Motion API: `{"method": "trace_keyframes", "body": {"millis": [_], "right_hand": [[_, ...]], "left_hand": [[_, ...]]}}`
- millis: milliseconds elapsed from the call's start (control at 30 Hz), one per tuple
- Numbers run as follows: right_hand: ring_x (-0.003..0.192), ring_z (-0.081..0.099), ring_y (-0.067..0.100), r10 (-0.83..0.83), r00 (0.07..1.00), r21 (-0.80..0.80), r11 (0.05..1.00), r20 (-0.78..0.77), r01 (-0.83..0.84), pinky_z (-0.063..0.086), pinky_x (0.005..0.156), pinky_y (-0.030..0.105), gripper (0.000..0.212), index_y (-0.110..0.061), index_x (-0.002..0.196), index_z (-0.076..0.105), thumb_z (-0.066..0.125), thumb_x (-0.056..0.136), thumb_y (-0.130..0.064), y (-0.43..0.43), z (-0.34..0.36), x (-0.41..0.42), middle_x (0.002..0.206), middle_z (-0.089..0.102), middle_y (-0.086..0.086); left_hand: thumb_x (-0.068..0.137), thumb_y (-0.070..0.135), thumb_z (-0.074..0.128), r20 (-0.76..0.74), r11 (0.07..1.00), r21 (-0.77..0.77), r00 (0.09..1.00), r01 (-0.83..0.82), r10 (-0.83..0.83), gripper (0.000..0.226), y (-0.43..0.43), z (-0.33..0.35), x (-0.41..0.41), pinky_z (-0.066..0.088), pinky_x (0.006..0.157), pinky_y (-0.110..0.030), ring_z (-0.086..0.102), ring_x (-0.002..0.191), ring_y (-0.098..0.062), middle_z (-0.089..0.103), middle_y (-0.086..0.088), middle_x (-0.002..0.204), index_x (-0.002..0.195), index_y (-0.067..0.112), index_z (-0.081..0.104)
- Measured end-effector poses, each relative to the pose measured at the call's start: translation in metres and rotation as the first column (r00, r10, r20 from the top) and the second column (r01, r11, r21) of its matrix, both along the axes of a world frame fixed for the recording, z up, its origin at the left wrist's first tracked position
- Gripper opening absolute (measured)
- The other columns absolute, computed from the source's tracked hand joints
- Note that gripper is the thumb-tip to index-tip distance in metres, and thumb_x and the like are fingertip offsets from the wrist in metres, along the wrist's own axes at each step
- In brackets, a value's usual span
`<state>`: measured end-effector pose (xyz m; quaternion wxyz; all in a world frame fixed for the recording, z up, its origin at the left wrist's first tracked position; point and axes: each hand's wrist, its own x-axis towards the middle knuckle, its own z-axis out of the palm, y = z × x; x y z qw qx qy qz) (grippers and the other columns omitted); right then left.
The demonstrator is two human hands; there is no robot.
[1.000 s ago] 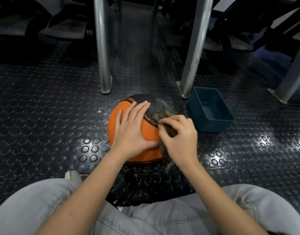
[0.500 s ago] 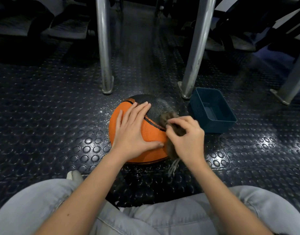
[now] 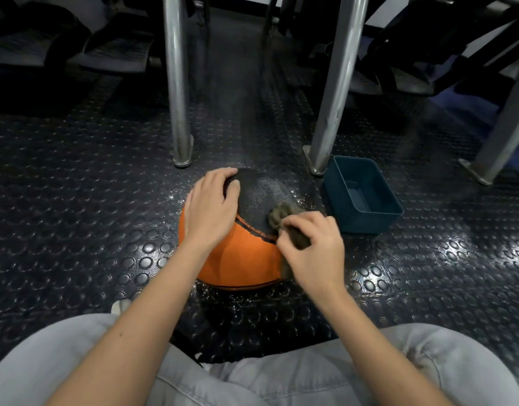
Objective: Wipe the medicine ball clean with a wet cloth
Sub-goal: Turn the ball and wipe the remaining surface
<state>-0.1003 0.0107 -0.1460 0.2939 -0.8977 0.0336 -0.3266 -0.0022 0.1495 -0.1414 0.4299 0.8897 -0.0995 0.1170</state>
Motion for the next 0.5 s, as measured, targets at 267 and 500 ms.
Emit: {"method": "trace_keyframes", "body": {"millis": [267,500], "right_hand": [[0.081,0.050,0.022,0.051,0.996,-0.147,0.987,-0.066,-0.060,0.041,0.071,0.030,0.017,-0.015,0.093,0.075,0.063,0.084,-0.023,0.000,0.027,0.028,0.090,0.067,0.000],[0.079,0.048,0.019,0.047,0.997,-0.182,0.982,-0.055,-0.057,0.041,0.070,0.032,0.016,-0.015,0.093,0.074,0.062,0.084,-0.021,-0.003,0.022,0.002,0.091,0.066,-0.001]], "left_hand": [[0.088,0.046,0.028,0.132,0.998,0.024,0.990,0.054,-0.057,0.055,0.002,-0.009,-0.024,0.028,0.103,-0.028,0.044,0.121,-0.015,0.055,0.005,0.131,0.126,0.018,0.057],[0.091,0.042,0.032,0.209,0.993,0.120,0.978,-0.016,-0.010,0.047,-0.014,-0.011,-0.044,0.029,0.102,-0.029,0.048,0.120,-0.014,0.057,0.007,0.129,0.123,0.021,0.058]]}}
